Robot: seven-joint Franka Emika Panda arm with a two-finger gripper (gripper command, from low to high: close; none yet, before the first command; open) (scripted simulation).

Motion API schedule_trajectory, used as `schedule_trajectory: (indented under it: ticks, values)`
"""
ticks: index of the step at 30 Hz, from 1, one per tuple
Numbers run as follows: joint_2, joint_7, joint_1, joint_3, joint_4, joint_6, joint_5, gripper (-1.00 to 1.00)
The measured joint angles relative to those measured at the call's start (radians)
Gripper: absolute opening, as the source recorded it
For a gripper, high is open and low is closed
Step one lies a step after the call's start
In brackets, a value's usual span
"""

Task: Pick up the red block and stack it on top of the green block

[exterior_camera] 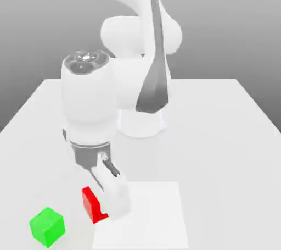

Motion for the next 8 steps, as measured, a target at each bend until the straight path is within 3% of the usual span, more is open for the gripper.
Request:
schedule_trajectory:
  ticks: [4,5,8]
  values:
    - [0.119,0.021,-0.045,-0.042,0.036,0.084,0.022,-1.0]
    - [0.143,0.021,-0.047,-0.043,0.038,0.105,0.023,1.0]
    - [0.143,0.021,-0.047,-0.043,0.038,0.105,0.023,1.0]
